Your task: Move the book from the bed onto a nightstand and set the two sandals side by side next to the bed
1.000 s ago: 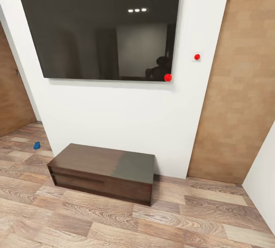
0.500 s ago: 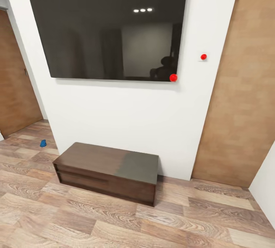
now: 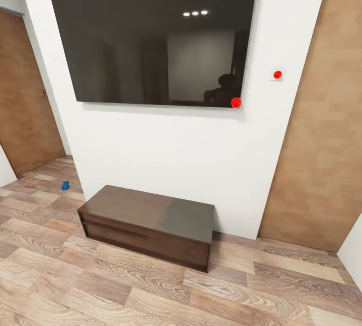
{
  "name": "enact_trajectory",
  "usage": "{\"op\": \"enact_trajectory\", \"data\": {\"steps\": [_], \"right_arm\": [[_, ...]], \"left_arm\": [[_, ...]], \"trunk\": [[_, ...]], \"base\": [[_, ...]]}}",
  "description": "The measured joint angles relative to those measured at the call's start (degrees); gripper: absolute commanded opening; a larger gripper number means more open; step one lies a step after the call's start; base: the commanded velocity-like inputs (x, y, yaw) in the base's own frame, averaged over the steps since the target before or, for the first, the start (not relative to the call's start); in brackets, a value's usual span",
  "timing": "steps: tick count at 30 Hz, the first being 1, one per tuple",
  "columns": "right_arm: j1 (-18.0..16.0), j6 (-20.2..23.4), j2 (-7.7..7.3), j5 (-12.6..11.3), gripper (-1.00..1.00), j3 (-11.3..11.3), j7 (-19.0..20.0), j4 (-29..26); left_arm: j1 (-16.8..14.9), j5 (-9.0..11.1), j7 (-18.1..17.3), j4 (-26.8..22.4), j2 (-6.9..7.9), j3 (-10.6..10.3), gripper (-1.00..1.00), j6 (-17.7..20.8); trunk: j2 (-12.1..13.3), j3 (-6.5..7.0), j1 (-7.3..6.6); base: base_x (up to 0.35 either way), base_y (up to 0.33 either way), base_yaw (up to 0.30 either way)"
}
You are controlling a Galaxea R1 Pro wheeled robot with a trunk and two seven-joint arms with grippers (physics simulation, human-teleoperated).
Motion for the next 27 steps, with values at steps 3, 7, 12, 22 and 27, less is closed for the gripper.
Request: {"op": "enact_trajectory", "data": {"steps": [3, 7, 12, 22, 27], "right_arm": [[0.0, 0.01, 0.0, 0.0, 1.0, 0.0, 0.0, 0.0], [0.0, 0.02, 0.0, 0.0, 1.0, 0.0, -0.01, -0.01], [0.0, 0.02, 0.0, 0.0, 1.0, 0.01, -0.01, -0.01], [0.0, 0.0, 0.0, 0.0, 1.0, 0.0, 0.0, 0.0], [0.0, 0.0, 0.0, 0.0, 1.0, 0.0, 0.0, 0.0]], "left_arm": [[0.01, 0.0, 0.0, -0.01, 0.0, 0.0, 1.0, 0.0], [0.01, 0.0, 0.0, -0.02, 0.0, 0.0, 1.0, -0.01], [0.01, 0.0, 0.0, -0.02, 0.01, 0.0, 1.0, -0.02], [0.0, 0.0, 0.0, 0.0, 0.0, 0.0, 1.0, 0.0], [0.0, 0.0, 0.0, 0.0, 0.0, 0.0, 1.0, 0.0]], "trunk": [[0.0, 0.0, 0.0], [0.0, 0.0, 0.0], [0.0, 0.0, 0.0], [0.0, 0.0, 0.0], [0.0, 0.0, 0.0]], "base": [[0.0, 0.0, 0.073], [0.0, 0.0, 0.149], [0.0, 0.0, 0.168], [0.0, 0.0, 0.123], [0.0, 0.0, 0.01]]}}
